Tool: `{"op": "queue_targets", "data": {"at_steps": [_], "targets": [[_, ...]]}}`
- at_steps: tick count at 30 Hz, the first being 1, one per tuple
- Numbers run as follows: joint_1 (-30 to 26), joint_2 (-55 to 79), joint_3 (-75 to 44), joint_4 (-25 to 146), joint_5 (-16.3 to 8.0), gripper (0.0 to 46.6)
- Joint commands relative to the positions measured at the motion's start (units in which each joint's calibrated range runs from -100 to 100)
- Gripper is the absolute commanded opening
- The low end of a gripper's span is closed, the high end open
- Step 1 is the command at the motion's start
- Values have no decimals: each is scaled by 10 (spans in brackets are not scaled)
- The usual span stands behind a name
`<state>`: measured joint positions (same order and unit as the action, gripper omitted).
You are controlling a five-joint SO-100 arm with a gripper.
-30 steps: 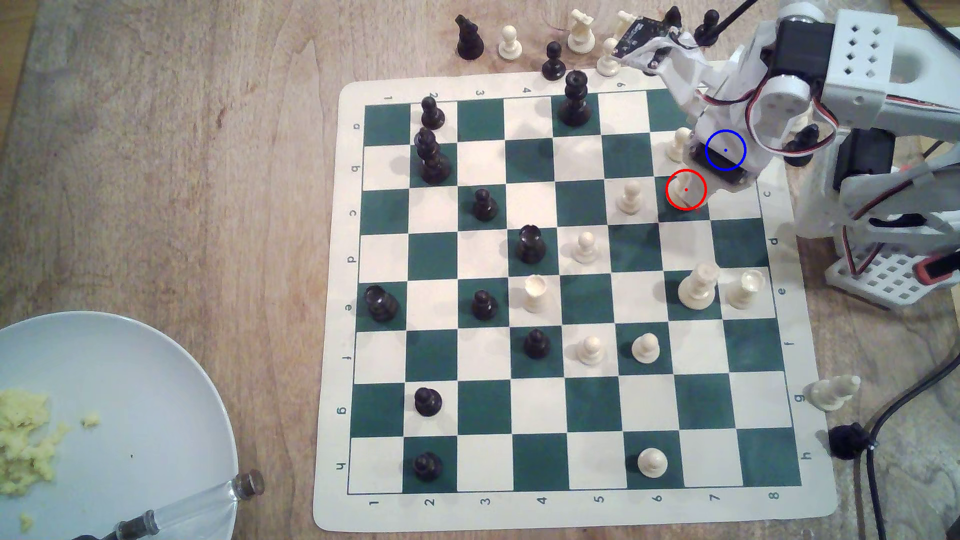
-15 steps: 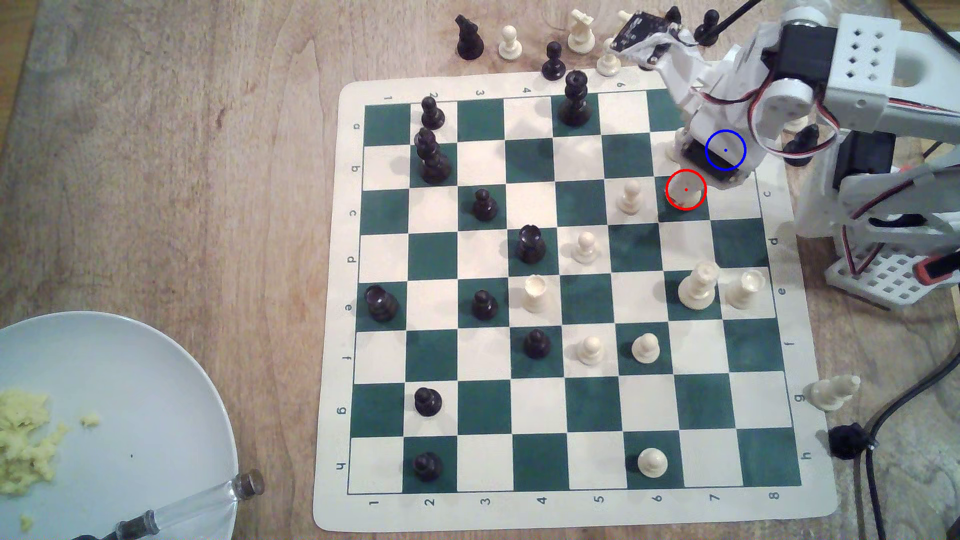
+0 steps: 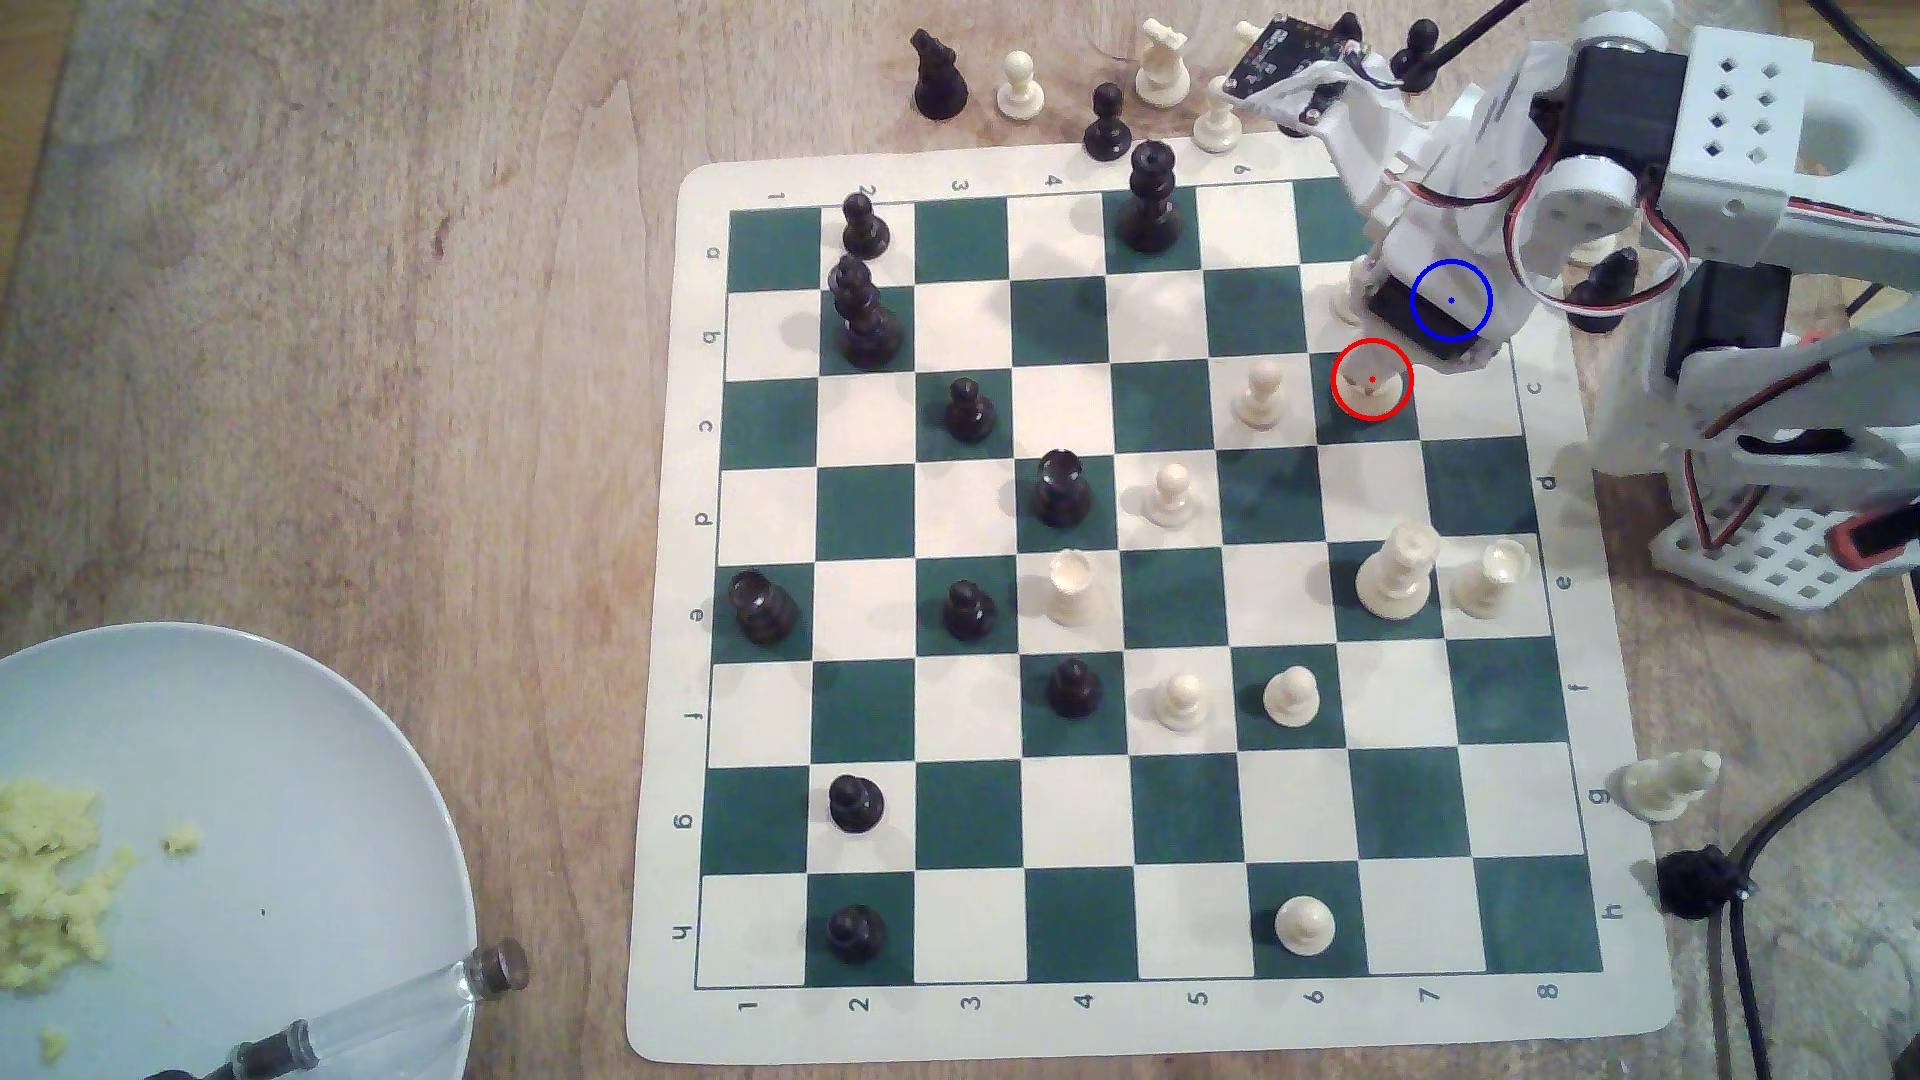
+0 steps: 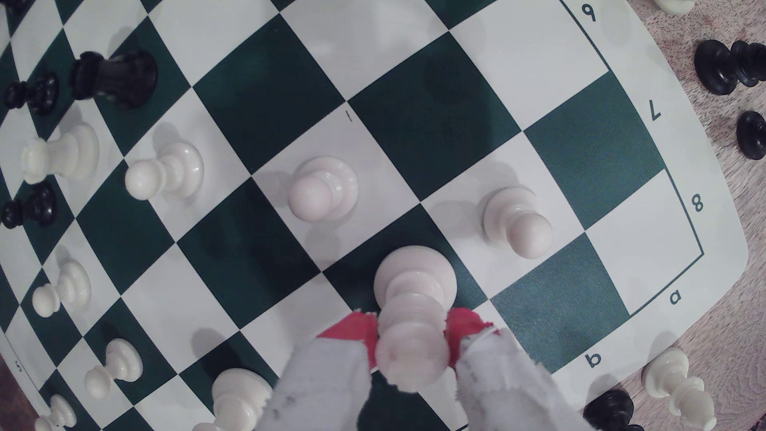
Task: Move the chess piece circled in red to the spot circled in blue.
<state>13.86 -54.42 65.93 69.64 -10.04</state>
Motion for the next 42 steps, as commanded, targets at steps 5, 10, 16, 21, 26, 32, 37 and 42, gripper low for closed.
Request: {"op": "queue_targets", "data": {"at_steps": [5, 10, 16, 21, 26, 32, 37, 42], "targets": [[2, -18, -1, 0, 1, 26], [-3, -30, -7, 5, 0, 3], [-1, -43, -75, 48, 0, 3], [28, -59, -133, 96, 1, 2], [60, -87, -145, 134, 12, 2], [120, -83, -131, 144, 30, 2], [146, -70, -102, 118, 41, 2], [161, -49, -67, 82, 46, 2]]}}
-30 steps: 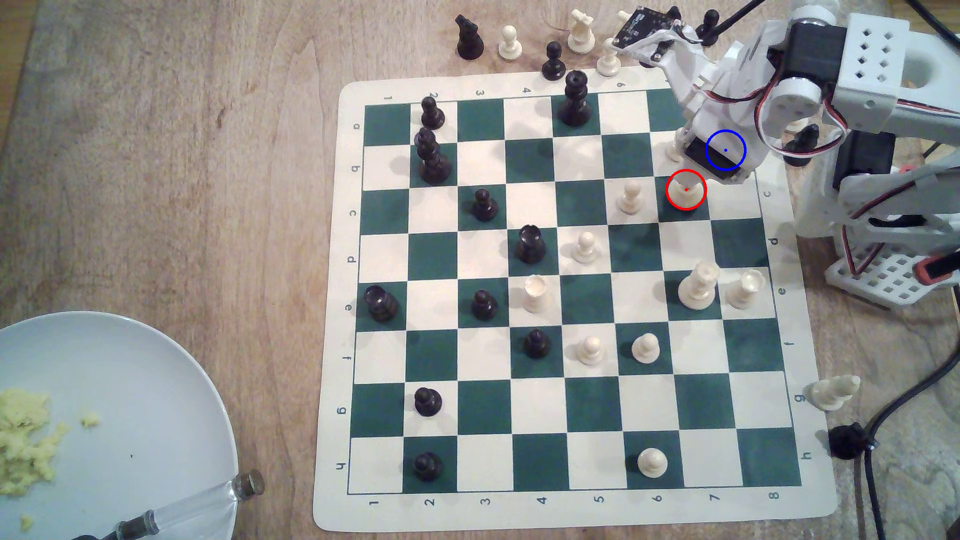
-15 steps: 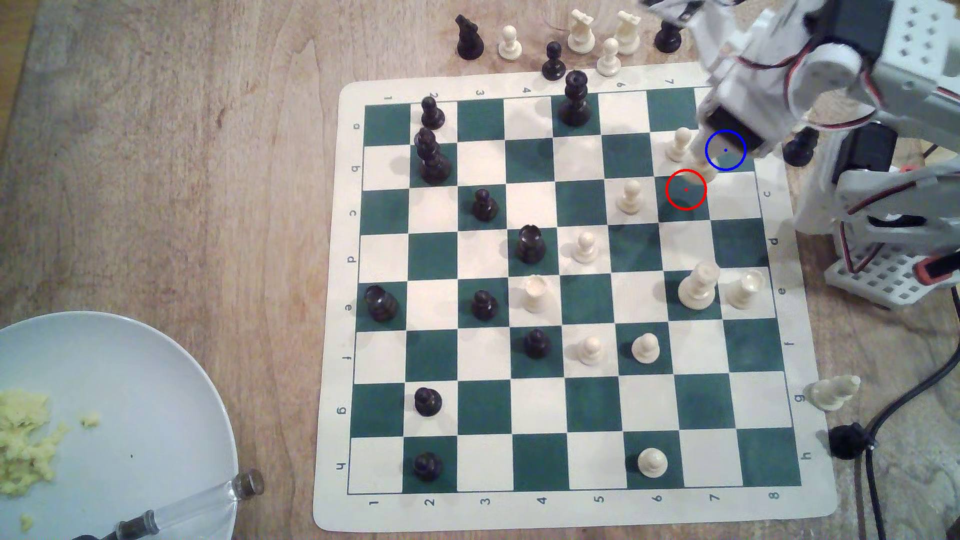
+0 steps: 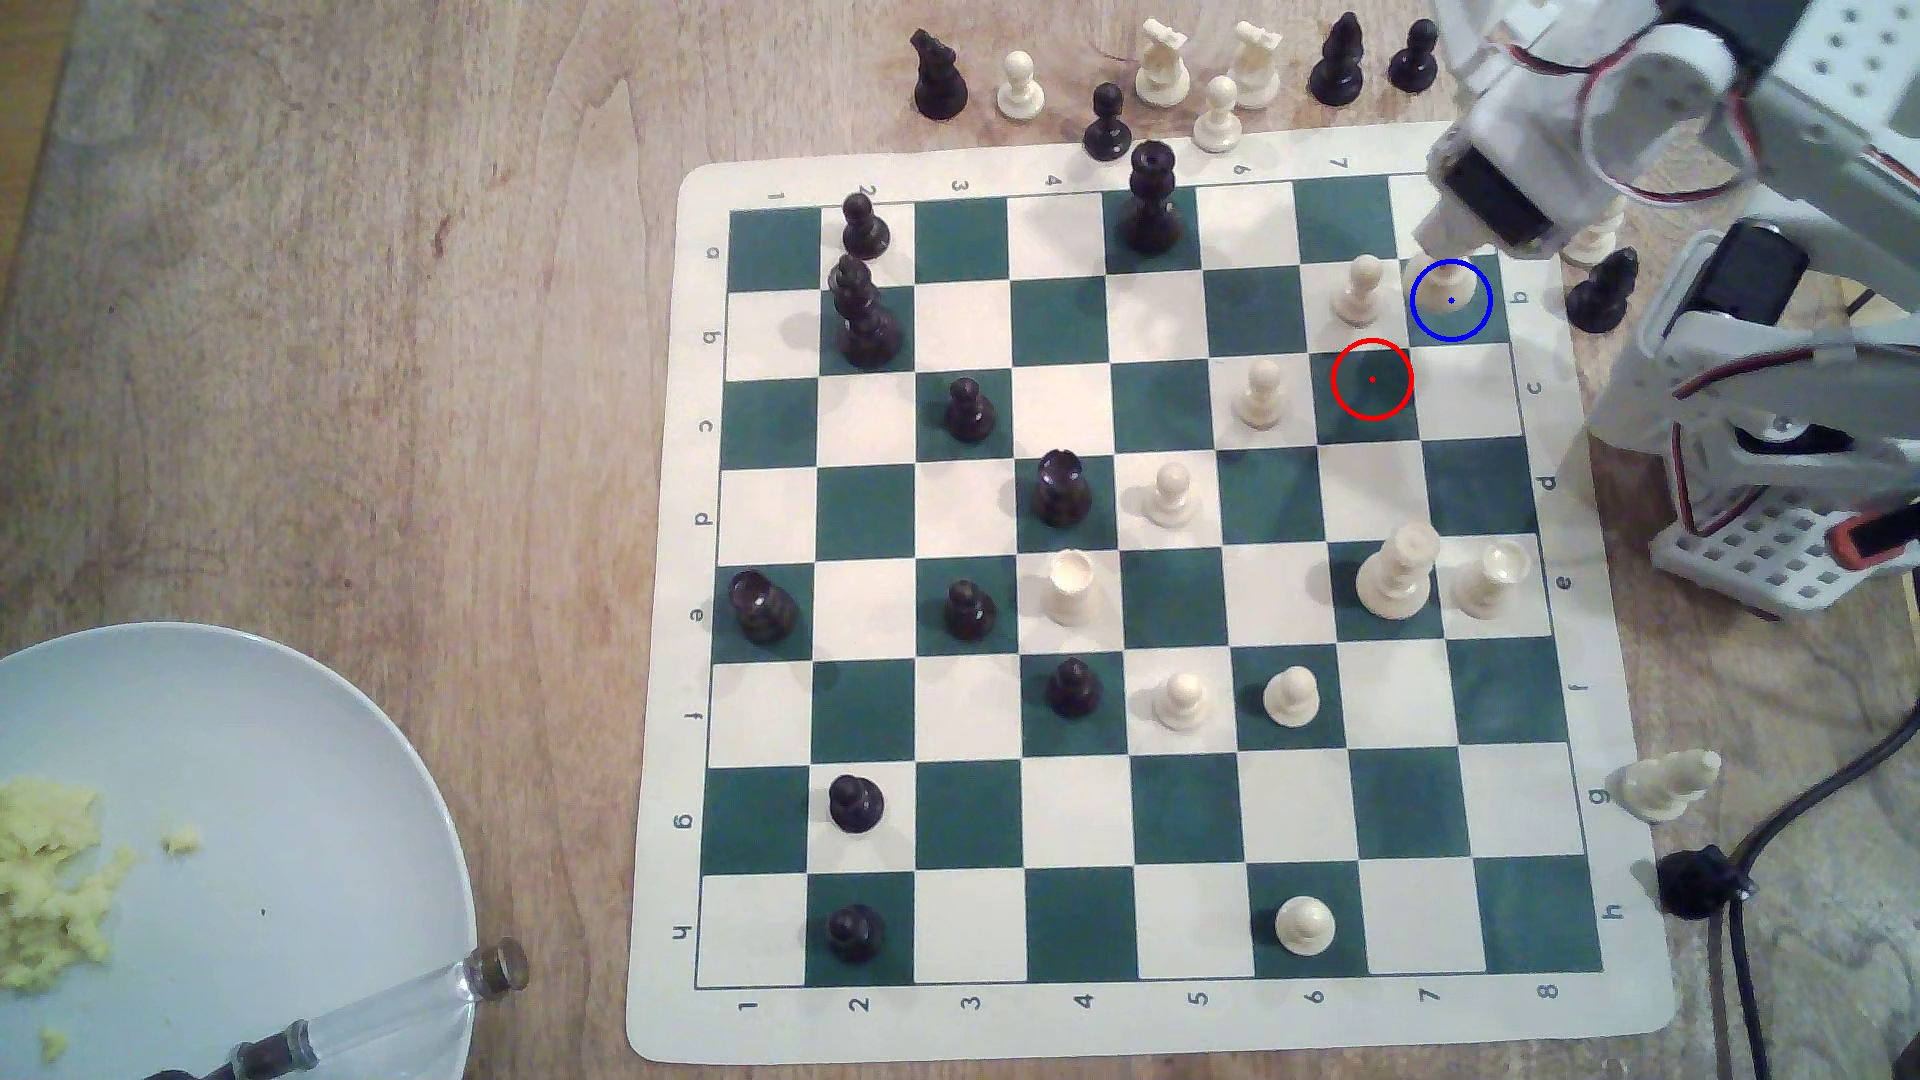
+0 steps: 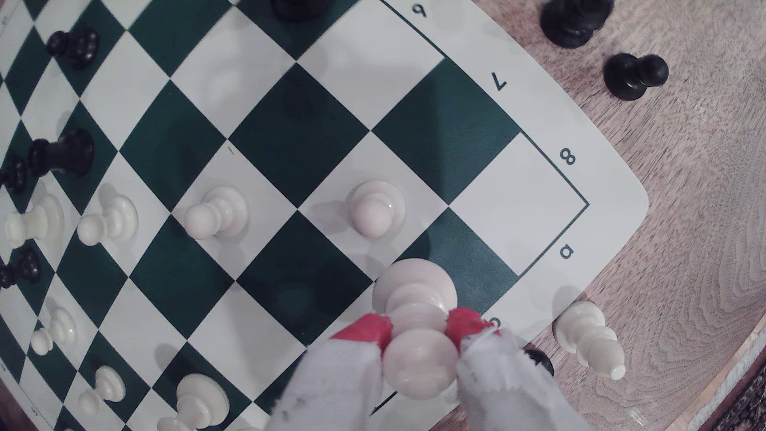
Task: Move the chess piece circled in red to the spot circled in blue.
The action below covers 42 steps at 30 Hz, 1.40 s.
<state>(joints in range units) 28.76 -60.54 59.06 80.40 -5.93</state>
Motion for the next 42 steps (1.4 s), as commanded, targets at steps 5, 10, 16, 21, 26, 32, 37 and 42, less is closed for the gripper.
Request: {"op": "queue_targets", "data": {"at_steps": [5, 10, 16, 21, 26, 32, 37, 42], "targets": [[33, 43, 20, -54, 16, 2], [34, 58, 53, -88, 17, 2], [37, 66, 71, -111, 17, 2], [46, 70, 73, -113, 23, 2], [54, 71, 79, -111, 29, 2], [55, 70, 82, -103, 32, 2], [55, 67, 82, -83, 40, 2], [55, 65, 82, -71, 45, 2]]}}
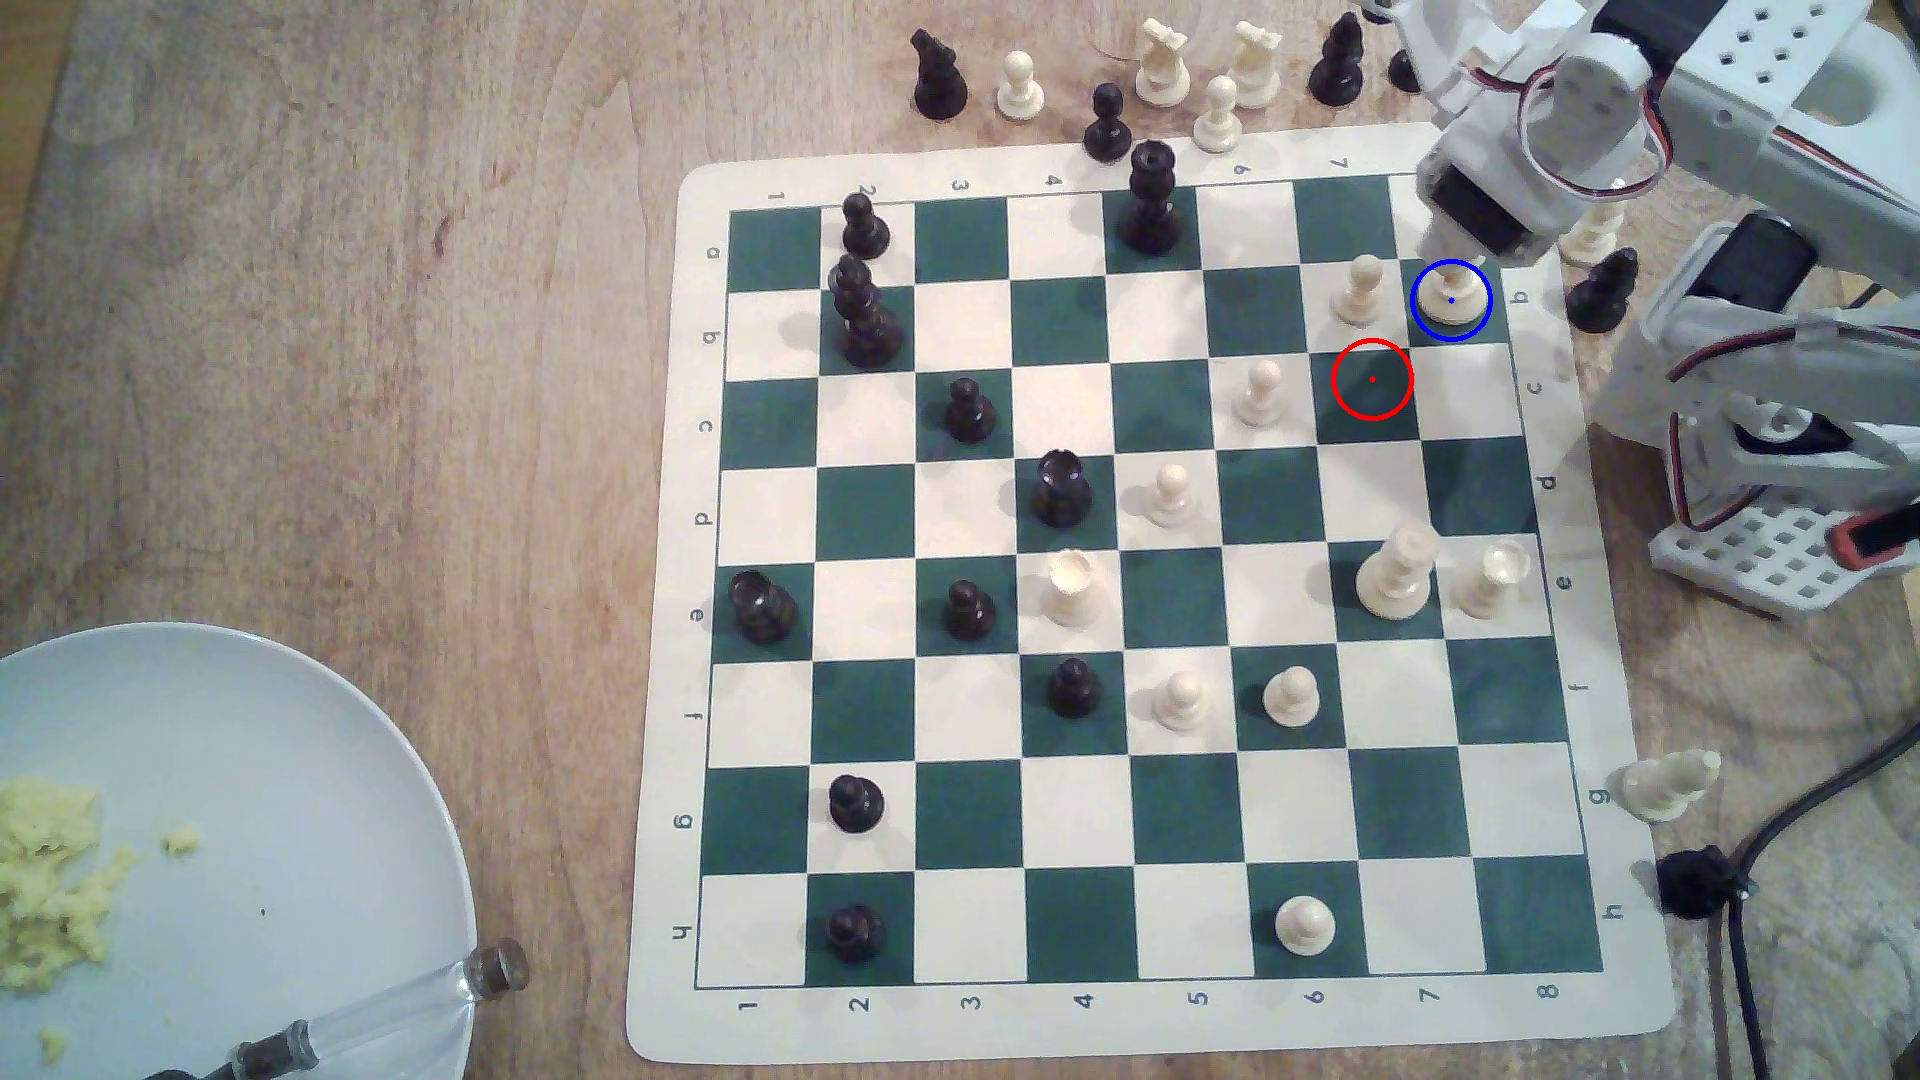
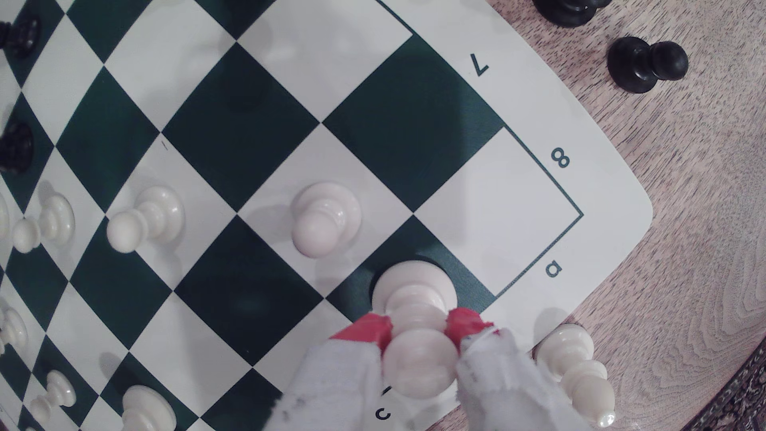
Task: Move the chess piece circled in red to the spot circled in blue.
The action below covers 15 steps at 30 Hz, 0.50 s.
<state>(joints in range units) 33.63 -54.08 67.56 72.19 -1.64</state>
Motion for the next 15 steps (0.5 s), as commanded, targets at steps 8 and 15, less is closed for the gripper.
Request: {"op": "queue_targets", "data": {"at_steps": [8, 15], "targets": [[10, -5, -3, 0, 0, 7], [10, -7, -3, -4, -1, 6]]}}
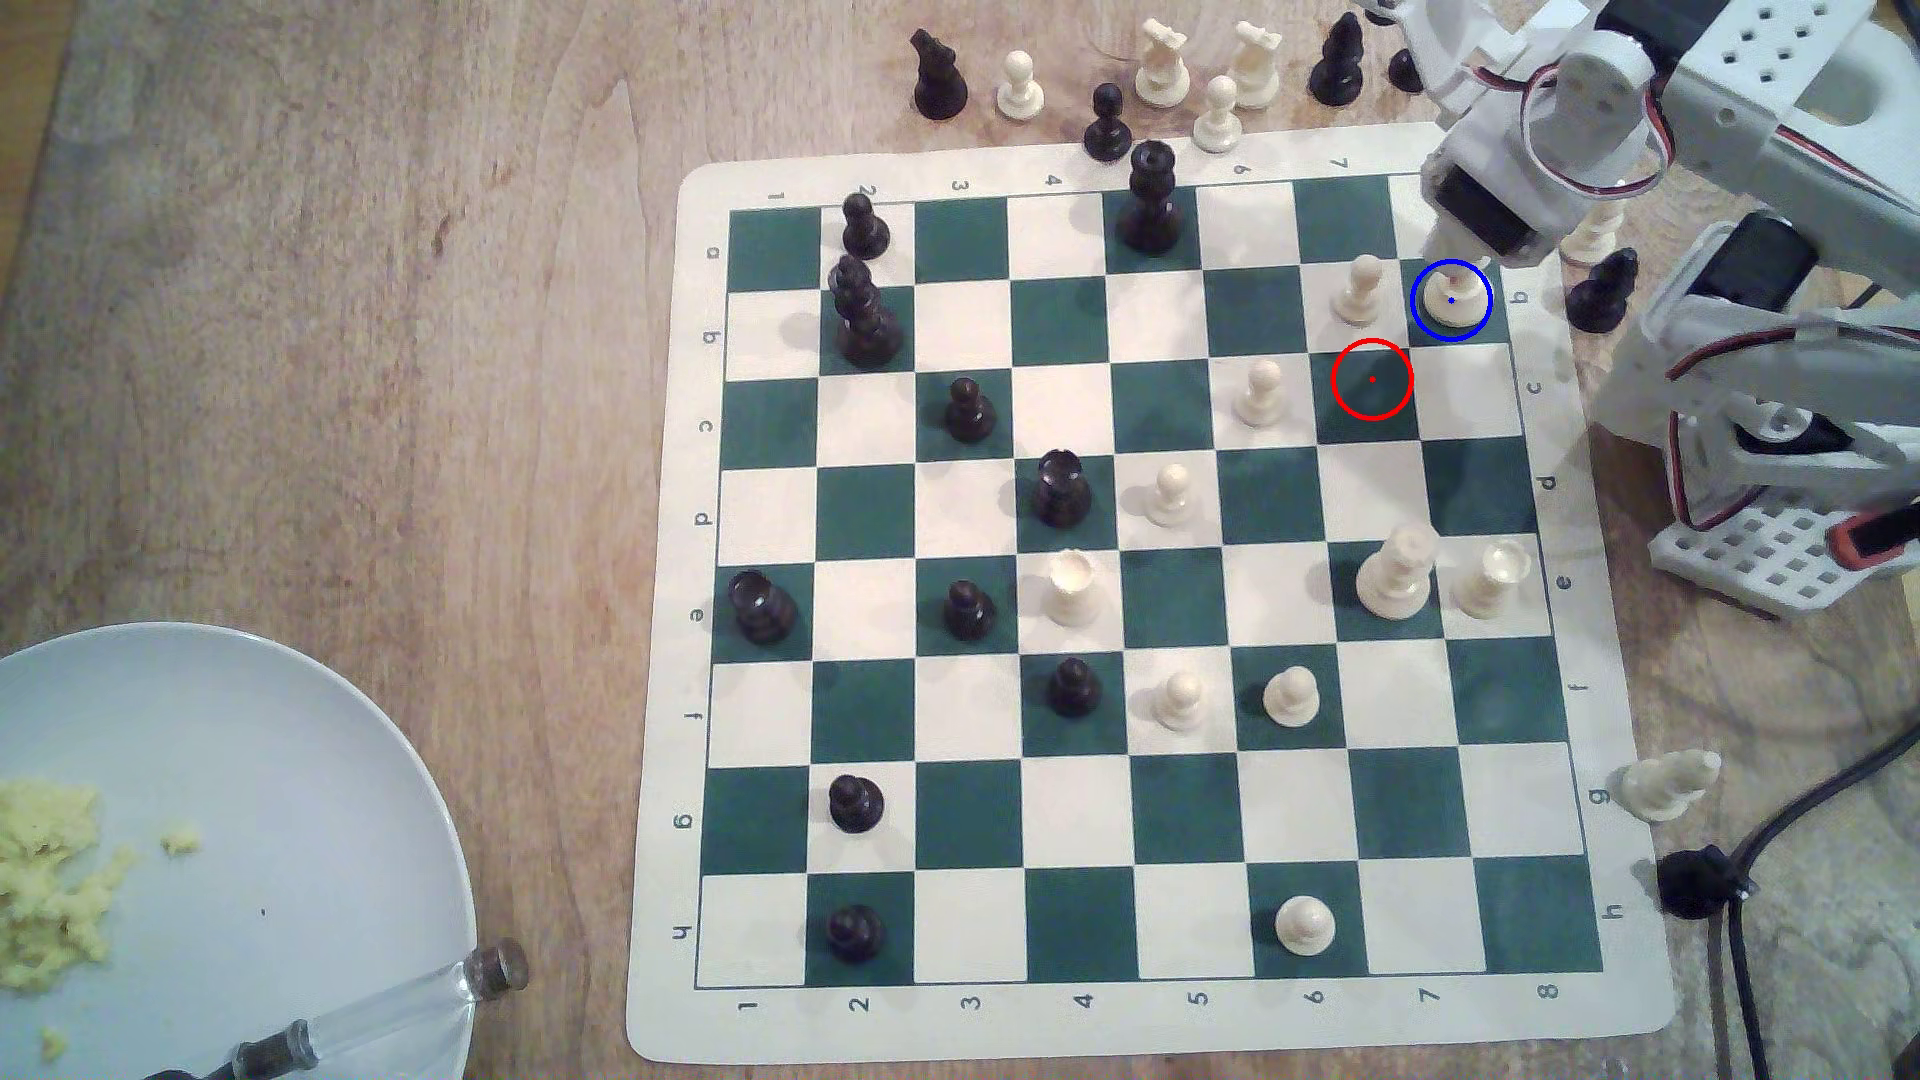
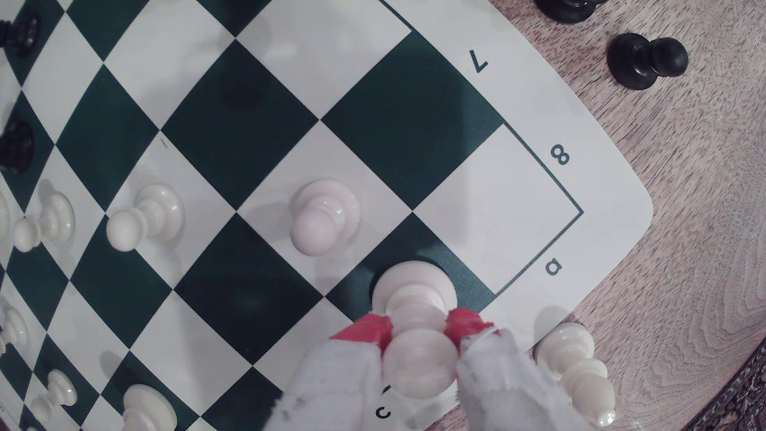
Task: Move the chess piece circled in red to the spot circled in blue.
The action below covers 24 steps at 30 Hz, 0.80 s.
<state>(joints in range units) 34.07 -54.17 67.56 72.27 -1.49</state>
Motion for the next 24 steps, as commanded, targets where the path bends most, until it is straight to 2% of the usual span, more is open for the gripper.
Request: {"op": "queue_targets", "data": {"at_steps": [1, 3, 4, 5, 8, 14, 24], "targets": [[5, -7, -2, -4, -3, 19], [5, -8, -1, -4, -3, 56], [6, -13, 0, -4, -2, 111], [7, -18, 0, -3, -2, 136], [5, -30, 0, 0, -3, 169], [3, -42, -9, 9, -5, 209], [12, -53, -63, 75, 2, 220]]}}
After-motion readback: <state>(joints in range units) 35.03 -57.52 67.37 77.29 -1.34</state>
